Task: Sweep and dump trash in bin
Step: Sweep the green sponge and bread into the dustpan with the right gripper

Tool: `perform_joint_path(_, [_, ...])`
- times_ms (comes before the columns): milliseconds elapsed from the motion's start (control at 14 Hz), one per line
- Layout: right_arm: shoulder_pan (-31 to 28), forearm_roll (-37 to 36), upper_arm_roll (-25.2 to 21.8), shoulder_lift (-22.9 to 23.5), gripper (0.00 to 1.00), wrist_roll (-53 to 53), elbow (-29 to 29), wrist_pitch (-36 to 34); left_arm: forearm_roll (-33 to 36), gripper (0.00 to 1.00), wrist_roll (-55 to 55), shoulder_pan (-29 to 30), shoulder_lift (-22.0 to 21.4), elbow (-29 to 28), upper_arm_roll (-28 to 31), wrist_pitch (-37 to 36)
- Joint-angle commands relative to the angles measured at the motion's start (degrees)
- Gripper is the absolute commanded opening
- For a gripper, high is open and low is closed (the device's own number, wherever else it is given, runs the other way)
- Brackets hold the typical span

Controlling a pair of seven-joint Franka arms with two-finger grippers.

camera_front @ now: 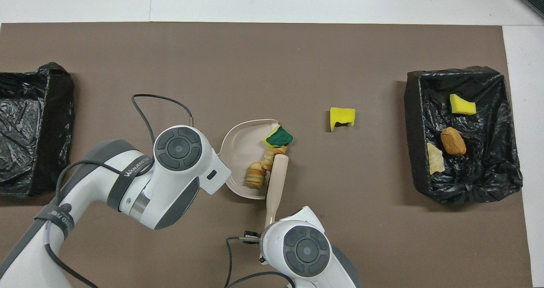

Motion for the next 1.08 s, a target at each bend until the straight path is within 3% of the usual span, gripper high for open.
perform_joint_path(0, [-0.3, 0.6, -0.1, 0.2, 0.00, -3.0, 2.2, 0.3, 0.5, 0.00, 0.5, 0.6, -1.1, -2.0, 0.4, 2.5])
perform_joint_path(215, [-1.4, 0.0, -0.4, 0.1, 0.00, -8.3, 2.2, -0.6, 0.4, 0.00, 1.1, 1.8, -1.0, -2.0, 0.4, 2.4])
perform_joint_path(358, [-3.6, -4.8, -0.5, 0.3, 0.00, -11.4, 2.4, -4.6, 0.4, 0.00, 1.1, 3.0, -0.6, -2.0, 0.3, 2.3])
perform_joint_path(573, [-11.4, -11.6, -0.5, 2.3, 0.00, -18.6, 2.8, -5.7, -0.3, 0.00, 0.5, 4.7, -0.3, -1.3, 0.4, 1.7])
perform_joint_path(1003, [-25.7, -26.9, -0.4, 12.1, 0.00, -29.1, 19.2, -16.8, -0.4, 0.00, 0.4, 5.7, 0.3, -0.8, 0.4, 1.4])
